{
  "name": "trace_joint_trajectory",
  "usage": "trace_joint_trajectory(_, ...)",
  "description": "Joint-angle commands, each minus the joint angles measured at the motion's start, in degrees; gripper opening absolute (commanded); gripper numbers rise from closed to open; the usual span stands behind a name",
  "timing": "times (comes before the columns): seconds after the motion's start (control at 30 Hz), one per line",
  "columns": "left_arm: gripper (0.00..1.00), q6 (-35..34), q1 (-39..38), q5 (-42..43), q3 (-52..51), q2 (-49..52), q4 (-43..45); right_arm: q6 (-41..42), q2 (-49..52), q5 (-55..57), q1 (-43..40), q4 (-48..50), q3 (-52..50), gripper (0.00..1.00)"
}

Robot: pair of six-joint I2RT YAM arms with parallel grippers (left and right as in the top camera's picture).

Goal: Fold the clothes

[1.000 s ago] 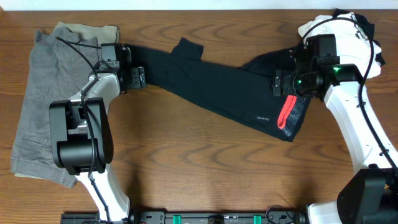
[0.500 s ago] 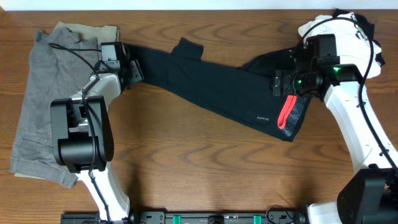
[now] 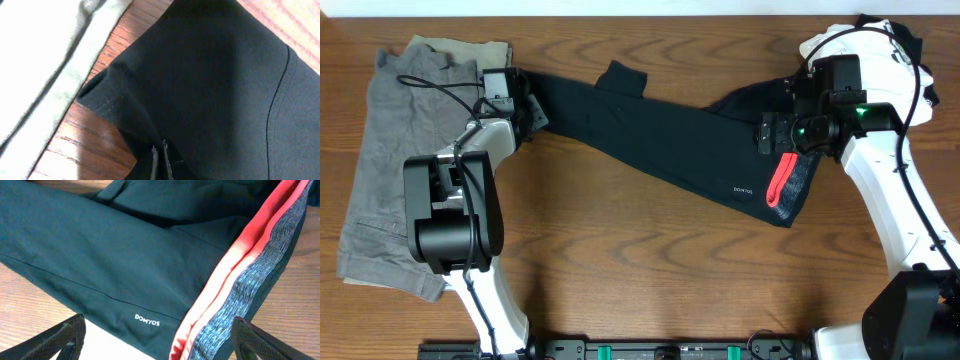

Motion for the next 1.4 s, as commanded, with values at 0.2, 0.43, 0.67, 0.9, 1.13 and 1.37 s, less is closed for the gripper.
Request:
trace_joint_trajectory(0.2,0.06,-0.5,-0.1,-0.5,-0.2,-2.3,-4.9,-0.8,-0.5,-0.3,0.6,0.6,0.0,0.91)
trace_joint_trajectory(0.43,0.06,0.8,-0.1,-2.7,-0.2,-12.1,-18.6,-1.2,-0.5,-0.3,0.6,1.3,0.0,0.91)
trace_joint_trajectory(0.67,0.06,1.6,-0.1,-10.2,-0.2,-22.4,-34.9,-1.2,-0.5,-0.3,0.6,1.9,0.0,0.91)
trace_joint_trajectory(0.9,0.06,1.6,0.3,-11.7,-0.2,-23.8,-42.6,-1.2,-0.5,-0.3,0.6,1.9,-0.1,0.91)
trace_joint_trajectory(1.13,0.06,1.6,2.7,-15.6,-0.2,-23.9,-48.7,-1.8,-0.5,-0.3,0.6,1.9,-0.1,0.91)
trace_joint_trajectory(1.37,0.06,1.5,3.3,-16.5,-0.2,-23.9,-54.9,-1.8,-0.5,-0.3,0.6,1.9,-0.1,0.91)
